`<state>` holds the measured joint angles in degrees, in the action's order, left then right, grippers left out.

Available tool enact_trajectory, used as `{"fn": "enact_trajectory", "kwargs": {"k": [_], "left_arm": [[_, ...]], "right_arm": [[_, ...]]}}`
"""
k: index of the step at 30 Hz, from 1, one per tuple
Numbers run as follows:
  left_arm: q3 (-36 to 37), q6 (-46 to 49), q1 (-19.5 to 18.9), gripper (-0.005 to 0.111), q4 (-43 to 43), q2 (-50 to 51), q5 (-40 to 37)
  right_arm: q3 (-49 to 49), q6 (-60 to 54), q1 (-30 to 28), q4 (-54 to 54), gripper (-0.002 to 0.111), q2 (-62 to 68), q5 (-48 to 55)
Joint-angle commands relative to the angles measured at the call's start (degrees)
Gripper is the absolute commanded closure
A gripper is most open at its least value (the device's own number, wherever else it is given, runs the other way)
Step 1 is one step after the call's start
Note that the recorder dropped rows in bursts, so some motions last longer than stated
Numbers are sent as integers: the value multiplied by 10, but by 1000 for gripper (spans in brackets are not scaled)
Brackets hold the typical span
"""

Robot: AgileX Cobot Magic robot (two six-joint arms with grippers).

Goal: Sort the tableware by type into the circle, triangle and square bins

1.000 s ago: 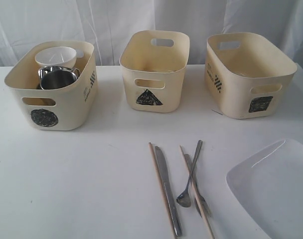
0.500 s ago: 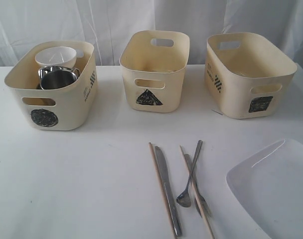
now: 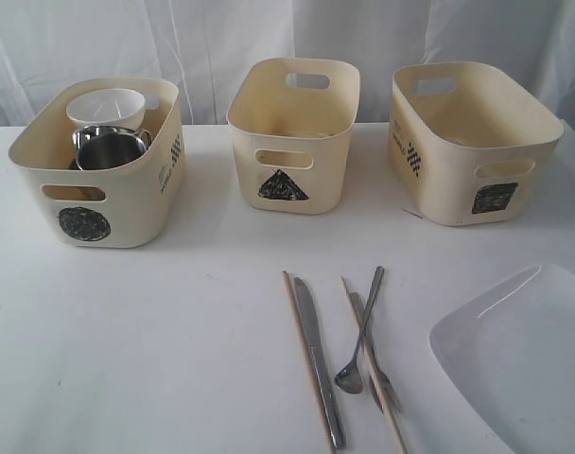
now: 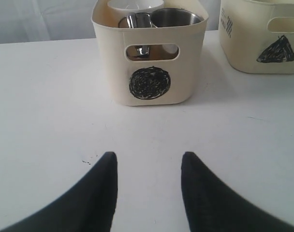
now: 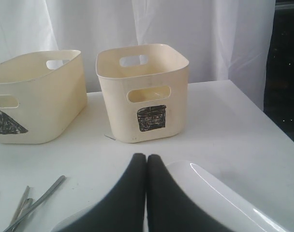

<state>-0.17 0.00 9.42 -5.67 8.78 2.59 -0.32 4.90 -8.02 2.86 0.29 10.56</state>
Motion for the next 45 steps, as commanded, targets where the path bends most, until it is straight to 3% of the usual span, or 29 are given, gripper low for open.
{"fn": "enact_trajectory", "kwargs": {"k": [1,19,35,39,45], "left_arm": [[2,-52,-1,60,32,-17,-10],[2,-52,-2,60,32,-67,-26],[2,-52,-174,60,32,-88,-26],[2,-52,-200,60,32,-88,-26],[2,-52,-203,60,32,-88,-26]], "right_arm": [[3,0,0,3,108,-3,-4],[3,0,0,1,108,-3,-4],[3,0,0,2,108,-3,-4],[3,0,0,2,108,-3,-4],[3,0,0,2,108,-3,-4]]}}
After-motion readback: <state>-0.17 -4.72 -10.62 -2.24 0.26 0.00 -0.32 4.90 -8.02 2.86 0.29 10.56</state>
